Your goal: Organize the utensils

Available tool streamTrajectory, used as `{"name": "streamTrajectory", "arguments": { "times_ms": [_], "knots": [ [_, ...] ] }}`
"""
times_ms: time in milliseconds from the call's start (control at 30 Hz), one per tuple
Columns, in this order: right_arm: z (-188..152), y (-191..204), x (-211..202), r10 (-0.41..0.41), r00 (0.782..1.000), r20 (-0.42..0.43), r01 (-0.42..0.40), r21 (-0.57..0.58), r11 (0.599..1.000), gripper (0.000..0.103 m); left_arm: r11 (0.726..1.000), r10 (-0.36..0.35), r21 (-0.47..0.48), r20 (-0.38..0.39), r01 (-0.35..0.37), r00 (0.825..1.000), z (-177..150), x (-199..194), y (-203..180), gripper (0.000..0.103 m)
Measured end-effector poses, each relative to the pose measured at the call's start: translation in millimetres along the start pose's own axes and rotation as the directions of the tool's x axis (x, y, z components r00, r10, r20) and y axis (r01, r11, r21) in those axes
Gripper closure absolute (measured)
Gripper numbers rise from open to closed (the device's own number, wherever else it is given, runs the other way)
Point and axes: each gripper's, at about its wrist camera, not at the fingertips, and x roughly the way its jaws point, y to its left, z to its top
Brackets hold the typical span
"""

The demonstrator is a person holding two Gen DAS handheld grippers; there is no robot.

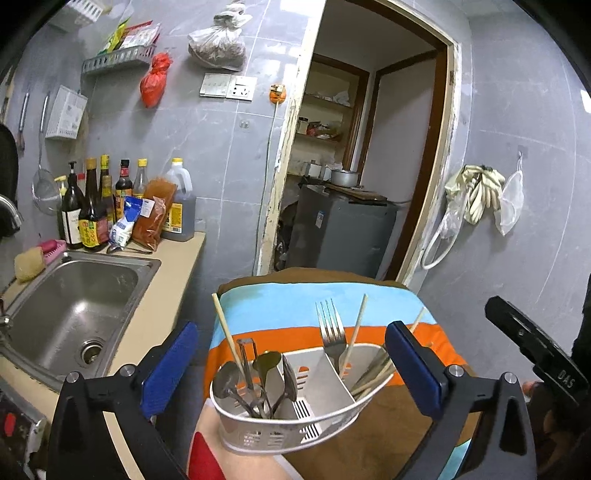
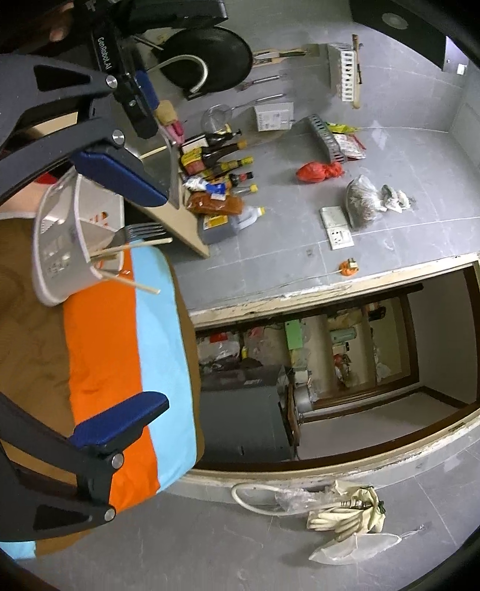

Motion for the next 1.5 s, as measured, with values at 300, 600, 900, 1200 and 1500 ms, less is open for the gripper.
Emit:
{"name": "streamTrajectory", "arguments": {
  "times_ms": [300, 600, 900, 1200, 1500],
  "knots": [
    [-1, -20, -48, -0.059, 0.998, -0.031, 0.058, -0.044, 0.997, 0.002, 1.000, 0.028, 0.012, -0.009, -0.027, 1.000, -20, -31, -31, 0.001],
    [-11, -51, -103, -0.122, 0.990, -0.073, 0.118, -0.046, 0.992, 0.002, 0.996, 0.084, 0.005, -0.031, -0.084, 0.996, -44, -72, -63, 0.001],
    [-28, -67, -148, -0.129, 0.986, -0.106, 0.120, -0.084, 0.989, 0.002, 0.991, 0.137, 0.007, -0.061, -0.137, 0.989, -72, -110, -86, 0.001],
    [-40, -77, -180, -0.130, 0.984, -0.125, 0.121, -0.077, 0.990, 0.002, 0.983, 0.184, 0.013, -0.043, -0.183, 0.982, -89, -143, -101, 0.001],
    [-50, -82, -203, -0.128, 0.983, -0.130, 0.119, -0.073, 0.990, 0.002, 0.984, 0.176, 0.021, -0.009, -0.176, 0.984, -101, -169, -106, 0.001]
  ]
}}
